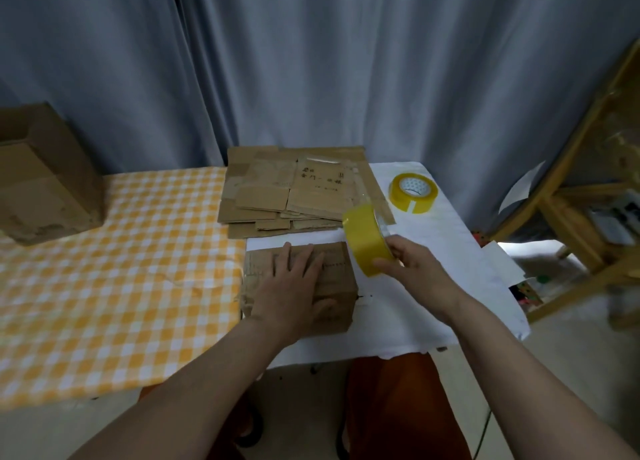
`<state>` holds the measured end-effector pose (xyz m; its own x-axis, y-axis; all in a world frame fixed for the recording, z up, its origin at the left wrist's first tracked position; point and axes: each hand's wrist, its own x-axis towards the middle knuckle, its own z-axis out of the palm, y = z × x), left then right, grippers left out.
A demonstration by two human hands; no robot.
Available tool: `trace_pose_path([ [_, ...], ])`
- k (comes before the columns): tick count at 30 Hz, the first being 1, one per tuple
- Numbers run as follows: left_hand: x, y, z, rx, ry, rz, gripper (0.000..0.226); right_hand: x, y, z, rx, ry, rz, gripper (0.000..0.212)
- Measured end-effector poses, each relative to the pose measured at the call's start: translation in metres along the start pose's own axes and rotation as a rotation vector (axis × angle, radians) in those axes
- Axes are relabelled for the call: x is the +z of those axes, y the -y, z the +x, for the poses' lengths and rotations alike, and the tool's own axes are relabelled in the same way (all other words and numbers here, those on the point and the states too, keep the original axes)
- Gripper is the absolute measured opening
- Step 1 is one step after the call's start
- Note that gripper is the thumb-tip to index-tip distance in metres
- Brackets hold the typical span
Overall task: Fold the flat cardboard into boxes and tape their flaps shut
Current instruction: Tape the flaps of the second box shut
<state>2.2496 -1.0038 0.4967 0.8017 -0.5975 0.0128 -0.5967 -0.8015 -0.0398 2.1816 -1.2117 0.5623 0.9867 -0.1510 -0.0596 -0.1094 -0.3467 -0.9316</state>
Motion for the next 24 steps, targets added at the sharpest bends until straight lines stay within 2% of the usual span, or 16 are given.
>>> trace_pose_path([
  [2, -0.002, 0.000, -0.003, 0.022, -0.065, -0.109, 0.085, -0.002, 0.028, -0.004, -0.057, 0.111, 0.134, 0.020],
  [5, -0.012, 0.004, -0.009, -0.032, -0.144, -0.510, 0.084, 0.001, 0.053, -0.005, -0.053, 0.216, 0.277, 0.023],
  [8, -0.025, 0.014, -0.012, -0.112, -0.195, -0.883, 0.065, 0.017, 0.055, -0.003, -0.039, 0.259, 0.136, 0.019],
  [11, -0.035, 0.020, -0.021, -0.255, -0.314, -1.104, 0.055, 0.030, 0.051, -0.002, -0.035, 0.231, 0.065, 0.024],
  [14, -0.040, 0.020, -0.034, -0.358, -0.486, -1.198, 0.043, 0.034, 0.052, -0.001, -0.034, 0.210, 0.076, 0.028],
  [17, -0.049, 0.015, -0.045, -0.356, -0.574, -1.273, 0.033, 0.035, 0.053, 0.000, -0.043, 0.221, 0.075, 0.026],
  [19, -0.056, 0.012, -0.047, -0.408, -0.577, -1.375, 0.026, 0.036, 0.054, 0.001, -0.048, 0.244, 0.055, 0.023],
  [22, -0.063, 0.014, -0.045, -0.471, -0.535, -1.416, 0.011, 0.037, 0.057, 0.002, -0.062, 0.281, -0.010, 0.029],
  [24, -0.067, 0.017, -0.043, -0.503, -0.494, -1.443, 0.004, 0.038, 0.059, 0.003, -0.073, 0.292, -0.014, 0.025],
])
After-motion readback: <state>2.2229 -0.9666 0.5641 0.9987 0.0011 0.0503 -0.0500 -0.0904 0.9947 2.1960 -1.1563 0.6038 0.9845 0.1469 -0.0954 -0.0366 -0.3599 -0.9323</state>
